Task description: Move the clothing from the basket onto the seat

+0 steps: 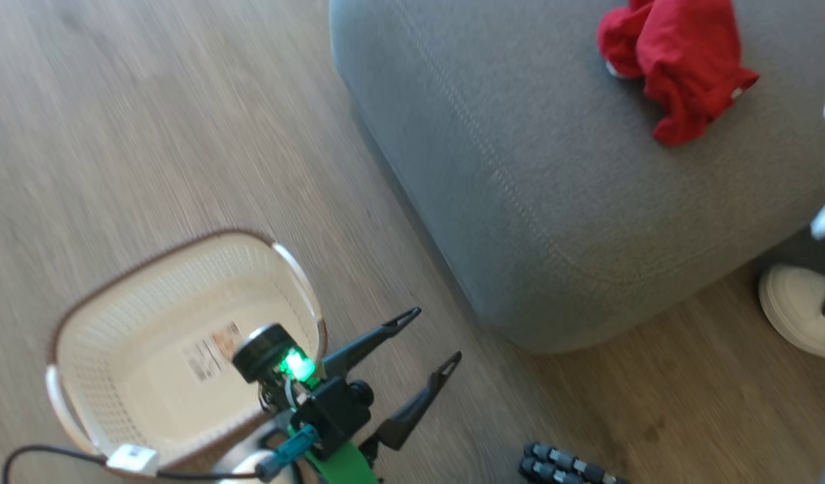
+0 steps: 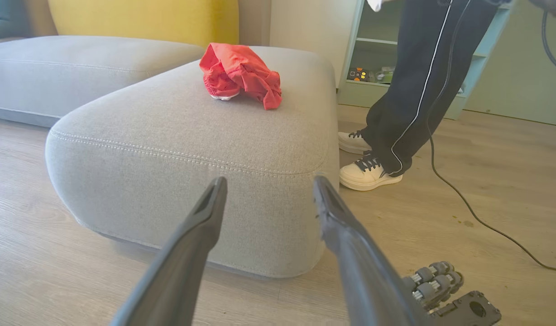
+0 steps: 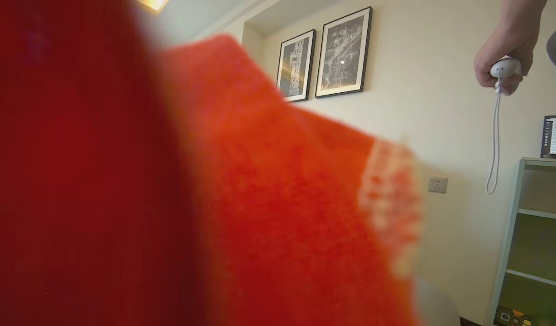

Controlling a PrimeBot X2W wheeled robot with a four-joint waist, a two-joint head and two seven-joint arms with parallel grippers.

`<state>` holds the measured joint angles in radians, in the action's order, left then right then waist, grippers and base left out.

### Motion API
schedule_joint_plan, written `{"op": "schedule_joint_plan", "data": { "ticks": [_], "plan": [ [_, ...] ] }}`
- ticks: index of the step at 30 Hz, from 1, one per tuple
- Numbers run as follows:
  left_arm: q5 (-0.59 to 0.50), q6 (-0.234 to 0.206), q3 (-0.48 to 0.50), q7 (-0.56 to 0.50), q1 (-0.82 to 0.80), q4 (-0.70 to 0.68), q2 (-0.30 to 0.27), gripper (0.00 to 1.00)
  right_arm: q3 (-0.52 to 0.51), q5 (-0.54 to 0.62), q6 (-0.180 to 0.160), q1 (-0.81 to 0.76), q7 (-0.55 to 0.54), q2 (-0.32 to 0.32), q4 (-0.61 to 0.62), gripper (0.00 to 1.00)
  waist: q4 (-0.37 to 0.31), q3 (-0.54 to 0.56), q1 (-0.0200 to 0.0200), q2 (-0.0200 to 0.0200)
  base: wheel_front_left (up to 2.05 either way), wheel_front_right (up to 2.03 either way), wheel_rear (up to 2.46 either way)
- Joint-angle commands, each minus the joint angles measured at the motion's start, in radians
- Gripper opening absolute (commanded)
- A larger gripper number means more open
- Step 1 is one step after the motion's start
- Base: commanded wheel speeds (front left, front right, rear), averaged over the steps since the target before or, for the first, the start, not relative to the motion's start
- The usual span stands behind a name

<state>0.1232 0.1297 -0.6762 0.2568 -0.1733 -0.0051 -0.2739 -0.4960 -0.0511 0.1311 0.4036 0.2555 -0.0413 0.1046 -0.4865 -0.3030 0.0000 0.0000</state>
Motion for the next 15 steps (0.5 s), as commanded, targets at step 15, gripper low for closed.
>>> {"op": "schedule_joint_plan", "data": {
  "ticks": [15],
  "plan": [
    [-0.002,0.001,-0.044,0.005,-0.087,-0.098,-0.203,1.0,-0.083,0.066,0.0,0.393,0.006,-0.009,-0.092,0.0,-0.024,-0.305,0.0,0.0,0.0,0.0,0.0]
  ]
}}
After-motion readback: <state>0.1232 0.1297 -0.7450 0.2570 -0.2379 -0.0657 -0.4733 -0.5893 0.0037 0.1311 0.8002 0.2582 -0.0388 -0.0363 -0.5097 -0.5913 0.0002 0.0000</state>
